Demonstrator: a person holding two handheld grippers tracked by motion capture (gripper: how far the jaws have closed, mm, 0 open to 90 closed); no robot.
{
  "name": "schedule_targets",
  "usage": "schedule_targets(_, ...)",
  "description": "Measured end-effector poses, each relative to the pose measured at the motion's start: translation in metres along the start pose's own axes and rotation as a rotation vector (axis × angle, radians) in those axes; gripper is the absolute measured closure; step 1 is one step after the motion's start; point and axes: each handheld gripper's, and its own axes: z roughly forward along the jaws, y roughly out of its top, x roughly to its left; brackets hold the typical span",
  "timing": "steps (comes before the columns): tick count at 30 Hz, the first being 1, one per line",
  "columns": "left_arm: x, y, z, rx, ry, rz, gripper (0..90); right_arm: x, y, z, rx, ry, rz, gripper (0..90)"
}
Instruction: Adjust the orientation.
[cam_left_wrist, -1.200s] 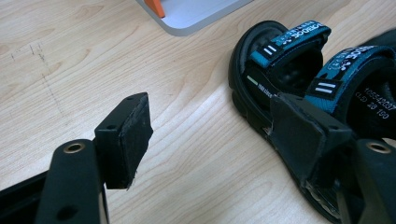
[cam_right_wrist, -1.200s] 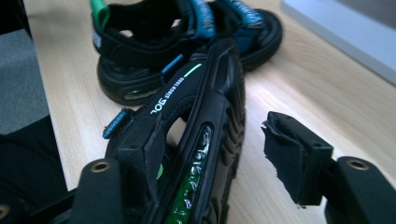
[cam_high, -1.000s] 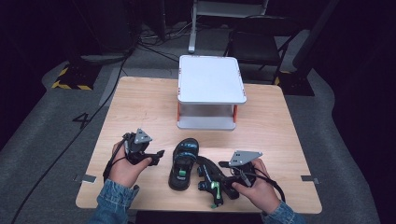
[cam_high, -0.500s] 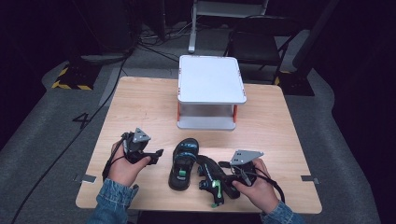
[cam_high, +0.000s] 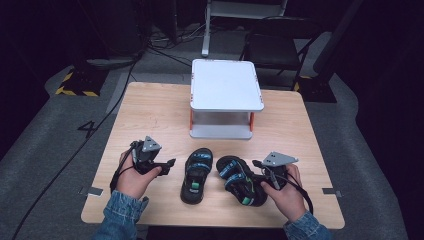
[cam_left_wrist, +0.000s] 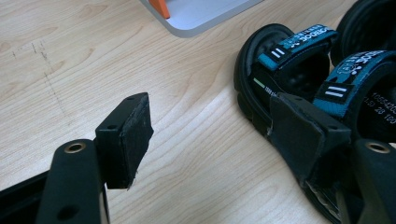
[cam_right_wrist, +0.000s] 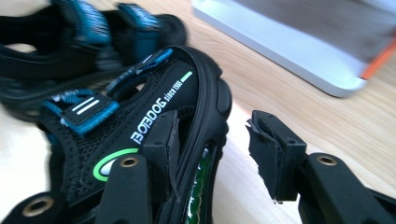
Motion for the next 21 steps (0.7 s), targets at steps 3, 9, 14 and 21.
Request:
schedule_targets(3,0.001,0.000,-0.001,0.001,0.004,-0.007,29.7,-0.008,-0.006,0.002,0.045,-0.071,-0.017,55.0)
schedule_targets(9,0.002,-0.001,0.002,0.009,-0.003,-0.005,29.6,-0.021,-0.014,0.005,0.104,-0.124,-0.006,51.7)
schedule_targets(14,0.002,-0.001,0.002,0.005,-0.001,-0.007,29.6,-0.034,-0.011,-0.008,0.058,-0.091,0.058,47.6)
schedule_targets(21,0.001,-0.003,0.002,0.012,0.005,-0.002,29.6,-0.032,0.004,-0.031,-0.059,-0.001,0.055,41.4)
